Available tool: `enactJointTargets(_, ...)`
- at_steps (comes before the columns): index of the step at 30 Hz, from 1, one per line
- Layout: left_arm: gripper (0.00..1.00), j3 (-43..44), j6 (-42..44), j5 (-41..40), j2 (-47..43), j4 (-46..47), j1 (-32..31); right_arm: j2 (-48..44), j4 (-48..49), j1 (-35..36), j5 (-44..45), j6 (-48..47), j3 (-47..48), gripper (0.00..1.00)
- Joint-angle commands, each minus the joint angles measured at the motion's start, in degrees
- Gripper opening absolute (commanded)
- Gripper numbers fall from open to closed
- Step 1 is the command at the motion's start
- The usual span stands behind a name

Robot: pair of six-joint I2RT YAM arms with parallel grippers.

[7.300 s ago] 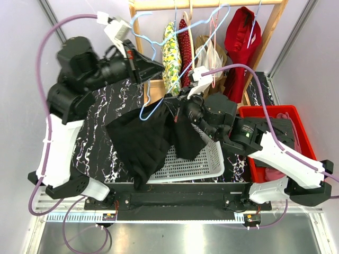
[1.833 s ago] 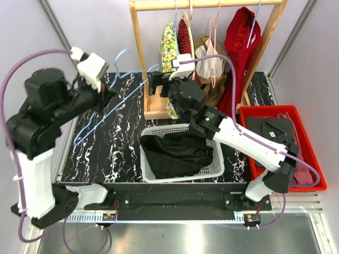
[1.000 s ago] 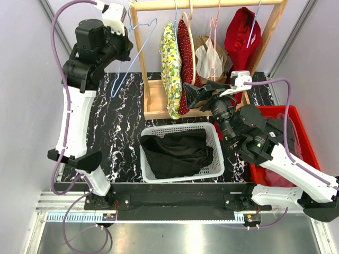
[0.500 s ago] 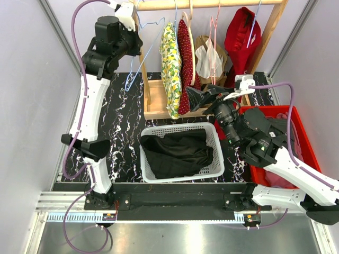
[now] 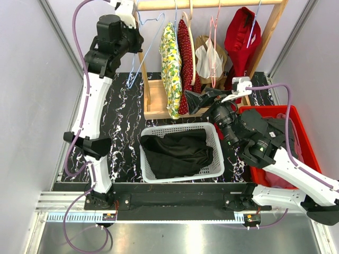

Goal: Remove the skirt from the hanger

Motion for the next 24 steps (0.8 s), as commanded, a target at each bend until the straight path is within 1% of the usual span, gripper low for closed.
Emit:
enactJointTargets(1,0.0,2.07,0.49,-1.69,0.93,3.52,0.26,-1.9,0.28,-0.1,-0.94,0.47,0.15,0.91)
enactJointTargets(9,0.0,-1.0,0.4,-1.6,-1.09,2.64,0.26,-2.78,-0.08,-0.1,-0.85,0.56,-0.11,0.91)
enactJointTargets(16,0.0,-6.97,0.31,-2.13,-3.98,1.5,0.26,-3.49,-0.96,-0.1,-0.5,0.74,0.06,0.91)
enactJointTargets(17,0.0,-7.68,0.14,-3.61,-4.51,1.5,0.26,-3.57,-1.22,-0.1,-0.41,0.74,0.07,0.91)
enactJointTargets(18,0.04,-8.38,0.05,-3.71,-5.04,1.41,0.26,-3.66,-1.48,-0.1,-0.5,0.74,0.15,0.91)
enactJointTargets(19,0.12,-9.26,-0.22,-3.63,-6.09,1.41,0.26,-3.66,-1.48,-0.1,-0.24,0.74,0.07,0.91)
enactJointTargets(21,0.21,-9.71,-0.48,-3.71,-7.24,1.41,0.18,-3.75,-1.57,-0.1,-0.15,0.91,-0.11,0.91)
enactJointTargets(22,0.43,-9.71,-0.31,-3.71,-8.2,1.5,0.18,-3.84,-1.57,-0.01,-0.15,1.0,-0.2,0.91)
enactJointTargets(23,0.57,-9.62,-0.13,-3.8,-8.82,1.5,0.18,-3.67,-1.57,-0.1,-0.15,1.09,-0.29,0.92)
enactJointTargets(24,0.64,-9.53,0.13,-3.8,-9.35,1.59,0.09,-3.66,-1.75,-0.1,-0.15,1.26,-0.29,0.92)
